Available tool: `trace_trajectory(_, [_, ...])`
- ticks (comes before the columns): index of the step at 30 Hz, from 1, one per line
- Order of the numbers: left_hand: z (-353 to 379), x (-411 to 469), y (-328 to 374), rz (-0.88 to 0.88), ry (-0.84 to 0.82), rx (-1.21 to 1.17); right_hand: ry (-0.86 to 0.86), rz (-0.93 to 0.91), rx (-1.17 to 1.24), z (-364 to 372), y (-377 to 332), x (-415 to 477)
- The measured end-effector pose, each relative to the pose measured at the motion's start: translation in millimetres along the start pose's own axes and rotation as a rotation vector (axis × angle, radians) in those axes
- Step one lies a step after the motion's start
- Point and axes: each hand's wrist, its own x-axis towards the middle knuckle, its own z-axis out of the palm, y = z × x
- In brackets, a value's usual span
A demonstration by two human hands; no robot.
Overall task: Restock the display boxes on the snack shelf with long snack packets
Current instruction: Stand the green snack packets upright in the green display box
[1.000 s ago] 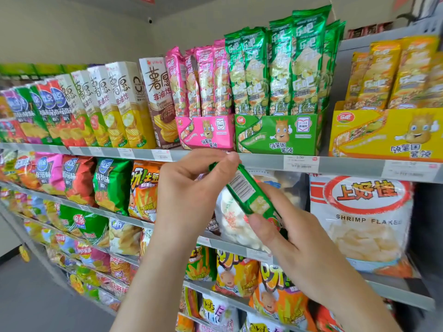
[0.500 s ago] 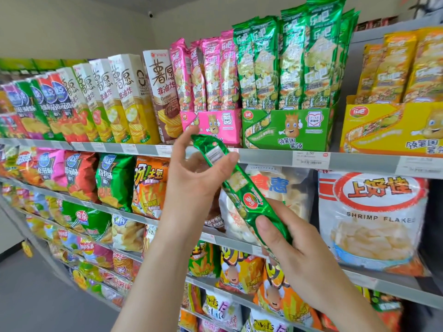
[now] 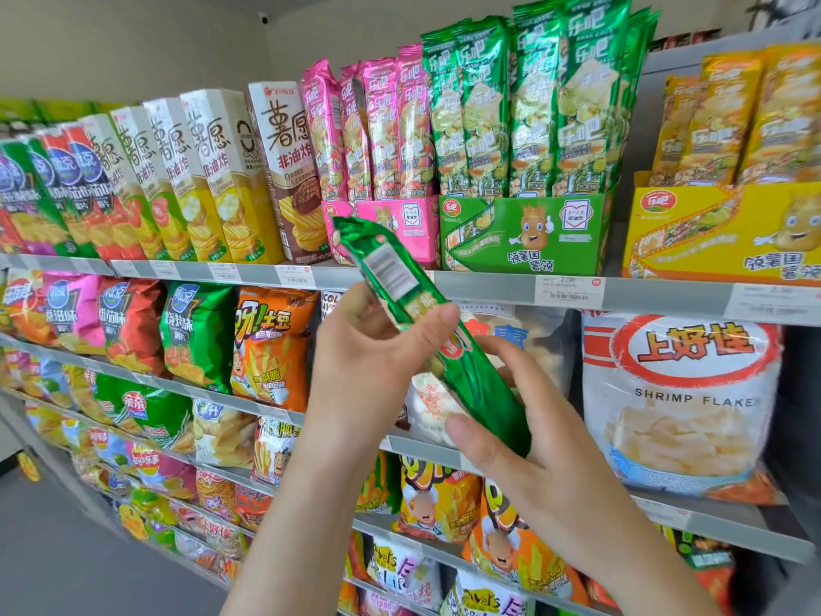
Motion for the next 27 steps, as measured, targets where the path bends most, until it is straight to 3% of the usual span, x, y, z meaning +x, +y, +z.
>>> trace_trajectory(3, [0.2, 3.9, 2.3, 0.032, 0.109, -0.028, 0.122, -0.068, -0.141, 1.7, 0.3, -4.0])
trace_trajectory(6, [2.3, 4.7, -0.2, 0.009, 0.119, -0.080, 0.247, -0.152, -0.256, 5.6, 0.6, -5.5])
trace_trajectory(15, [10.2, -5.4, -15.5, -0.120, -0.086, -0.099, 0.452, -0.260, -0.313, 15.6, -3.3, -3.1])
trace_trajectory(23, [9.2, -6.8, -13.3, -0.069, 0.051, -0.086, 0.479, -0.270, -0.335, 17.0, 5.4, -8.7])
trace_trajectory(27, [5.7, -4.3, -15.3, -0.086, 0.023, -0.041, 0.502, -0.308, -0.260, 20.4, 10.4, -16.4])
